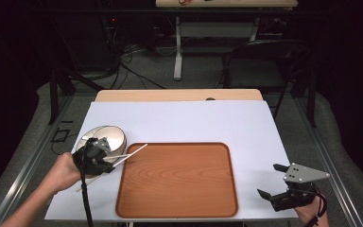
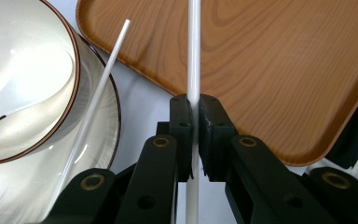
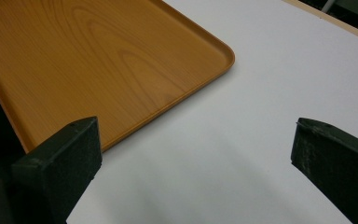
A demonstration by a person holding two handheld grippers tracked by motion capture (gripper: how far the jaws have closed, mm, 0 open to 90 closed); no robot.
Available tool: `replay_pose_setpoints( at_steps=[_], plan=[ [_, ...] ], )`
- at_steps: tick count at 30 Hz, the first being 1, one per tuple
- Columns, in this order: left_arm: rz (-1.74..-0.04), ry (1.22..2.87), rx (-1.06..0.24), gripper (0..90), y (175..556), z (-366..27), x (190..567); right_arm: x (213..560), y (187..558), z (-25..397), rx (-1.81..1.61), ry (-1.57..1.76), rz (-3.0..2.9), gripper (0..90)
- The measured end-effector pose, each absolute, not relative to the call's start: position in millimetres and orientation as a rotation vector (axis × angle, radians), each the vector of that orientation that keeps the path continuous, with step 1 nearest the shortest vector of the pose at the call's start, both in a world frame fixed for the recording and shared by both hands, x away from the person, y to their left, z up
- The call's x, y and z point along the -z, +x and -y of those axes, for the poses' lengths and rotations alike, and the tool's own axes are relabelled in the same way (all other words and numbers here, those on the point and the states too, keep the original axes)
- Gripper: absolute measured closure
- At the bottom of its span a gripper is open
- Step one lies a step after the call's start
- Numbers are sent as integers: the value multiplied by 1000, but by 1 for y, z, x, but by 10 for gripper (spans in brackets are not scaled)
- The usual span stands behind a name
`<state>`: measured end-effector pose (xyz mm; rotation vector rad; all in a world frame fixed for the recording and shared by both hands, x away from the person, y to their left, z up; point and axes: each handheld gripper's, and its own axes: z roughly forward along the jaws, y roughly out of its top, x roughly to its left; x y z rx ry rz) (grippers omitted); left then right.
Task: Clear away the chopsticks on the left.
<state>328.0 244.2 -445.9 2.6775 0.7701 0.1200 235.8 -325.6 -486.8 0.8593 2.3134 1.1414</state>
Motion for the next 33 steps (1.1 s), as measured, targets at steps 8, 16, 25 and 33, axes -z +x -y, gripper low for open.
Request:
replay_pose_setpoints(
  at_steps=[8,16,25,33],
  plan=[
    [-839,2624,-71,847,326,-240,449,487,235,322,-1127,851,-2322,11],
    [-889,2584,-50,848,322,-237,448,486,235,322,-1124,842,-2319,11],
    [-922,2541,-17,849,318,-226,450,486,234,321,-1127,836,-2322,11],
    [-990,2504,36,848,315,-215,465,483,233,320,-1137,822,-2312,11]
  ],
)
